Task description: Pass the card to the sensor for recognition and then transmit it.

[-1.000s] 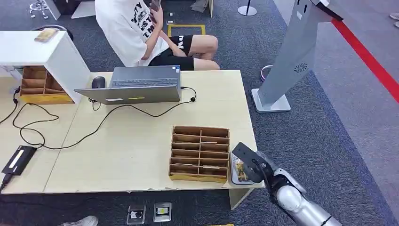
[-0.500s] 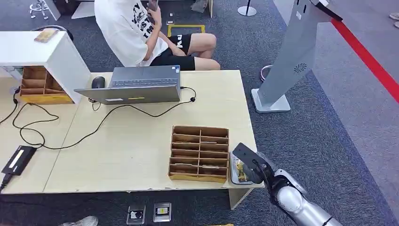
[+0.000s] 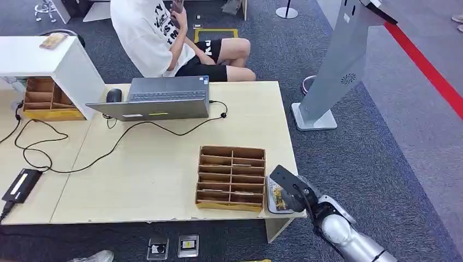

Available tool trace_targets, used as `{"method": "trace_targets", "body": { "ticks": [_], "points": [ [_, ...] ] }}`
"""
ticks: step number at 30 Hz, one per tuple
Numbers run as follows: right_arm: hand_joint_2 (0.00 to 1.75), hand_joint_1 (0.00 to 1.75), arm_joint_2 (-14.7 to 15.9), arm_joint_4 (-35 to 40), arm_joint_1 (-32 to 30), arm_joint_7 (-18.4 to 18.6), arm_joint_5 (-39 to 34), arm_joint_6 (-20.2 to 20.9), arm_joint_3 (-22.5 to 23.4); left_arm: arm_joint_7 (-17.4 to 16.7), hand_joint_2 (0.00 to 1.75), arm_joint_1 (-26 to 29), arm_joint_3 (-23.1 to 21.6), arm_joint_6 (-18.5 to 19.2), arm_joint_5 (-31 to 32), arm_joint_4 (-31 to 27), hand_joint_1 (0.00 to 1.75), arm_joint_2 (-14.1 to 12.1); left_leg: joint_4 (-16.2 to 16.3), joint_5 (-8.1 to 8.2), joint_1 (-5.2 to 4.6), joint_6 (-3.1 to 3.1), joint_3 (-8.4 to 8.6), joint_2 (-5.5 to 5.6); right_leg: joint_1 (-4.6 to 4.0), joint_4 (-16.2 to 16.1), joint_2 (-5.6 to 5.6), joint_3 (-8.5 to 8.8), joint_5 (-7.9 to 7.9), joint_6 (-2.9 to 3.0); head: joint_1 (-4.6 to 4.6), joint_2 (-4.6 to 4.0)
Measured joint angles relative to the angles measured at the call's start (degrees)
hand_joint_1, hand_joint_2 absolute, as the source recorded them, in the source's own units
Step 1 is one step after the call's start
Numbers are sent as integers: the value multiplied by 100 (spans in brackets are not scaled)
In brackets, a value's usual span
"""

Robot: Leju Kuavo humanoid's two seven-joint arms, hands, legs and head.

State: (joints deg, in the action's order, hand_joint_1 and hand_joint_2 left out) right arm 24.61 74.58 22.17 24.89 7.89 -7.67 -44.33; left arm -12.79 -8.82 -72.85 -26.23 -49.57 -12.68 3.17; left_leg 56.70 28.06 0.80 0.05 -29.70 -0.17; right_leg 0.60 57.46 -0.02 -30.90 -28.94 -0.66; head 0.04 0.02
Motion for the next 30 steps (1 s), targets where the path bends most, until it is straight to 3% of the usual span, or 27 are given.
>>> {"method": "trace_targets", "body": {
  "ticks": [7,12,16,30],
  "points": [
    [175,175,-20,-105,95,-83,-37,7,-83,-15,0,-5,7,74,-11,0,0,-33,0,0,1,0,-1,0,-1,0,0,-2,0,0,-2,0],
    [175,175,-20,-114,96,-129,-33,13,-85,-107,0,-47,15,754,-118,7,0,-391,0,0,6,-1,-1,0,-7,1,0,-2,0,0,2,0],
    [175,175,-22,-125,99,-155,-24,22,-85,-103,0,-61,59,772,-136,35,0,-588,0,-1,6,-2,-1,0,-7,1,0,-3,-1,1,0,0],
    [175,175,-20,-144,92,-186,7,33,-81,-103,0,-63,151,717,-181,46,0,-695,0,-1,5,-2,0,0,-6,1,1,-3,0,1,-2,0]
  ]
}}
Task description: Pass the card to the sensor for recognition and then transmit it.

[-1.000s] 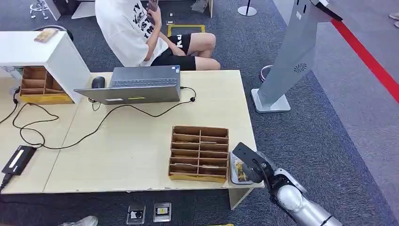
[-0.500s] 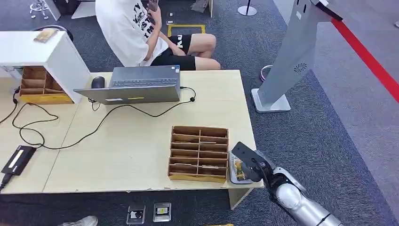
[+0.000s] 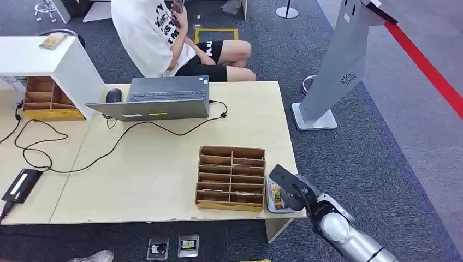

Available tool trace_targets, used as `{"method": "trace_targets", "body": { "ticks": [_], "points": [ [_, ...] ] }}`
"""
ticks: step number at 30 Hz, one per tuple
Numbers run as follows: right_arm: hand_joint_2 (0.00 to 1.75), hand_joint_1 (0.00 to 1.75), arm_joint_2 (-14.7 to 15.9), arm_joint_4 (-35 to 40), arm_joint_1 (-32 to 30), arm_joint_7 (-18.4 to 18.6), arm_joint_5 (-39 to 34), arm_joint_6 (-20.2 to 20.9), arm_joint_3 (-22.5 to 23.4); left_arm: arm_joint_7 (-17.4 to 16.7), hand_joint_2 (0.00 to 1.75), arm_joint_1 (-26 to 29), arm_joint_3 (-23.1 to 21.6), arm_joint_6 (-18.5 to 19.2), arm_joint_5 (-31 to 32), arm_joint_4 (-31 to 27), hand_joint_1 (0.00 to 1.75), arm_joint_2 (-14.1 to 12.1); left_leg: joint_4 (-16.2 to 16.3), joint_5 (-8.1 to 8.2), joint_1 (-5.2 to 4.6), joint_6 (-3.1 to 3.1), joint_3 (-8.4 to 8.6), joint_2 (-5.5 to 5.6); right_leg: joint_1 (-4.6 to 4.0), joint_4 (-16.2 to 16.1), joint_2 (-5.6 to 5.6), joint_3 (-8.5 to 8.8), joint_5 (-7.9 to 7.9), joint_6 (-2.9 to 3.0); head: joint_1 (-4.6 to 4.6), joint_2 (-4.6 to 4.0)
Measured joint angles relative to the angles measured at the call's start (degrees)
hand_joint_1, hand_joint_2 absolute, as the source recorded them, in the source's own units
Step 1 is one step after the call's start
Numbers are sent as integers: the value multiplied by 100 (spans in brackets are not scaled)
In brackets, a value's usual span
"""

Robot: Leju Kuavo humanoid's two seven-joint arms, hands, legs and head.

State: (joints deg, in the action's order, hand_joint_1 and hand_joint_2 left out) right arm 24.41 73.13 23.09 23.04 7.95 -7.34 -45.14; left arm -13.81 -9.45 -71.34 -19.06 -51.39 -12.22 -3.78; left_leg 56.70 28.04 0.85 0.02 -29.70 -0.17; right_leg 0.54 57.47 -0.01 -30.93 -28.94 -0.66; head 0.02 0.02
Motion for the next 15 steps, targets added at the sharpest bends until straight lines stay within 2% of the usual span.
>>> {"method": "trace_targets", "body": {
  "ticks": [15],
  "points": [
    [175,175,44,42,-57,87,57,-37,0,0,0,-4,0,-24,0,2,0,-33,0,0,-2,0,1,0,2,0,0,1,0,0,2,0]
  ]
}}
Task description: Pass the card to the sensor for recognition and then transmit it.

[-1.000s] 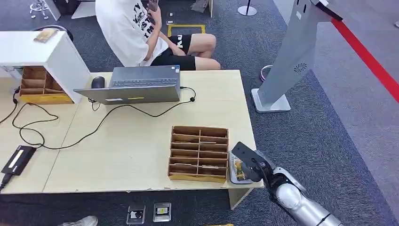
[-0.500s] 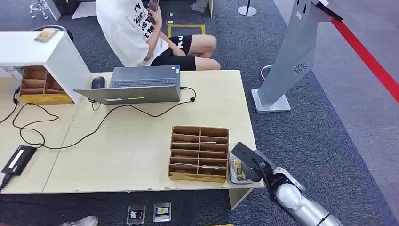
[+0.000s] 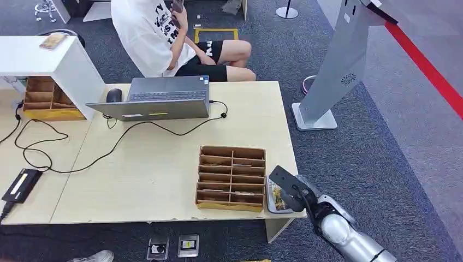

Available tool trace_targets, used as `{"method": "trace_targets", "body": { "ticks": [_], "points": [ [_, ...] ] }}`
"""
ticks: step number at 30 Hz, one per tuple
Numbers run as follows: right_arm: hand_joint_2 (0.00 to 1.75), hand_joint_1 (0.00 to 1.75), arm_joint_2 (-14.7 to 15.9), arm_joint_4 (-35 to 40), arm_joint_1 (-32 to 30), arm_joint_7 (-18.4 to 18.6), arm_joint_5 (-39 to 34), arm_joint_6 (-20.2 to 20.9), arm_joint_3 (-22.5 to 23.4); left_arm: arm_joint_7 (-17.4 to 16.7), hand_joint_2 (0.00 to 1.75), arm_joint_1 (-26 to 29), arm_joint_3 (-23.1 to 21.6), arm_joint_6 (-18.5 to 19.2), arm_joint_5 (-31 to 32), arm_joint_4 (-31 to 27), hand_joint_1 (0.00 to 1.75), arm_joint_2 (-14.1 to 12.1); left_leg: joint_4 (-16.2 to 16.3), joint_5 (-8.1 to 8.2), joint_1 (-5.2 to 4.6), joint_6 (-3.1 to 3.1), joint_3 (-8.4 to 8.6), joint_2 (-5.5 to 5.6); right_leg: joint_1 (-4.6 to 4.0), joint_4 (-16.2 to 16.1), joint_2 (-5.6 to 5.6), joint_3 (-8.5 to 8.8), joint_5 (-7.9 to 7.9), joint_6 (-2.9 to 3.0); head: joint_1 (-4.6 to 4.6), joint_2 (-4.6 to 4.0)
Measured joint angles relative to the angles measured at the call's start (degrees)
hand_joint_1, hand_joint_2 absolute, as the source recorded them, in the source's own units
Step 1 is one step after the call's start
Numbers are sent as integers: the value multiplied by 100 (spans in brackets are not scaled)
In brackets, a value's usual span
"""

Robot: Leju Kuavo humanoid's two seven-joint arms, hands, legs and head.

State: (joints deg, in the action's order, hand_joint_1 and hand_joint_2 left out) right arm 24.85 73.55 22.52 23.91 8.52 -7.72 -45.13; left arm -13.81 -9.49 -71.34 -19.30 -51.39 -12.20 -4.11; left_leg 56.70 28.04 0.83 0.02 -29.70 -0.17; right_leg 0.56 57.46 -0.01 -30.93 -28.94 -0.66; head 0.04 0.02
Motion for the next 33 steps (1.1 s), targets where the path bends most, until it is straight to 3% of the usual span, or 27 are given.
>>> {"method": "trace_targets", "body": {
  "ticks": [33],
  "points": [
    [175,175,72,94,-65,44,7,-11,4,-2,0,-19,2,52,57,13,0,-13,0,0,0,0,1,0,0,0,0,1,0,0,0,0]
  ]
}}
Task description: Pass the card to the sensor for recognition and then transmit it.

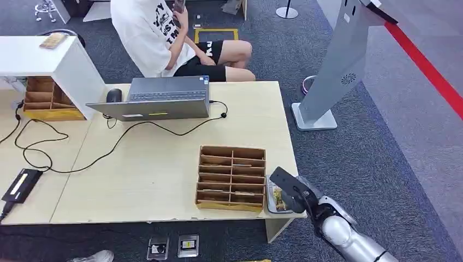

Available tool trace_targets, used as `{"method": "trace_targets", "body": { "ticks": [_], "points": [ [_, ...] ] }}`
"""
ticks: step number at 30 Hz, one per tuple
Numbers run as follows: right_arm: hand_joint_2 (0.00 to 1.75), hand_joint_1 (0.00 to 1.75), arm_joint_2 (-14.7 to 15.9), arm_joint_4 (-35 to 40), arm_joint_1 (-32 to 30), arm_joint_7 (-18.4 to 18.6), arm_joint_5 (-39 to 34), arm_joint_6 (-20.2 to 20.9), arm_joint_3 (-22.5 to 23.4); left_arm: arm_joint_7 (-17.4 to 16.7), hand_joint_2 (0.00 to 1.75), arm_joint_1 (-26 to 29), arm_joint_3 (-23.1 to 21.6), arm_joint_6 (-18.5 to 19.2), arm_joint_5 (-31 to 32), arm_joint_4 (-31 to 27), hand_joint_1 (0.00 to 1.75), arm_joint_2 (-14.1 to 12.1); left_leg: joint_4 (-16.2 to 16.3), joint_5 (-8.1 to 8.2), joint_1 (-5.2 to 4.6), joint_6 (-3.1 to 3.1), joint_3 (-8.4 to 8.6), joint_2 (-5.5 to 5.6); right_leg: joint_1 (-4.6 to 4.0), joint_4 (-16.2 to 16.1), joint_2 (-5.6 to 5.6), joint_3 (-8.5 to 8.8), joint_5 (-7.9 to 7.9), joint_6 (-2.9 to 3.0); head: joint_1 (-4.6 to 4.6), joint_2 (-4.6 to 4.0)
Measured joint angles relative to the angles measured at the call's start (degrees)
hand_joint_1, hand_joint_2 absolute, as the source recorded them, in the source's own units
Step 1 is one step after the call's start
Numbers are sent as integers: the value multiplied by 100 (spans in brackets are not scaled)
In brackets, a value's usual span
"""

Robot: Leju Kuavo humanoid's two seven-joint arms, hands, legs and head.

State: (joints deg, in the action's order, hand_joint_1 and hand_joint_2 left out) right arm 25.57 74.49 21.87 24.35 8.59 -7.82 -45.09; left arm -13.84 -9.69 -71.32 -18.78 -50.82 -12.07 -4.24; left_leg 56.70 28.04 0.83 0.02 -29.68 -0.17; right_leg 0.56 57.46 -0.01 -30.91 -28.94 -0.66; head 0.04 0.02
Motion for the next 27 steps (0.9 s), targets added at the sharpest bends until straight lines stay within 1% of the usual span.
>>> {"method": "trace_targets", "body": {
  "ticks": [27],
  "points": [
    [175,175,70,96,-55,57,-31,-50,0,0,0,-28,0,20,39,0,0,-2,0,0,0,0,1,0,0,0,1,0,0,0,0,0]
  ]
}}
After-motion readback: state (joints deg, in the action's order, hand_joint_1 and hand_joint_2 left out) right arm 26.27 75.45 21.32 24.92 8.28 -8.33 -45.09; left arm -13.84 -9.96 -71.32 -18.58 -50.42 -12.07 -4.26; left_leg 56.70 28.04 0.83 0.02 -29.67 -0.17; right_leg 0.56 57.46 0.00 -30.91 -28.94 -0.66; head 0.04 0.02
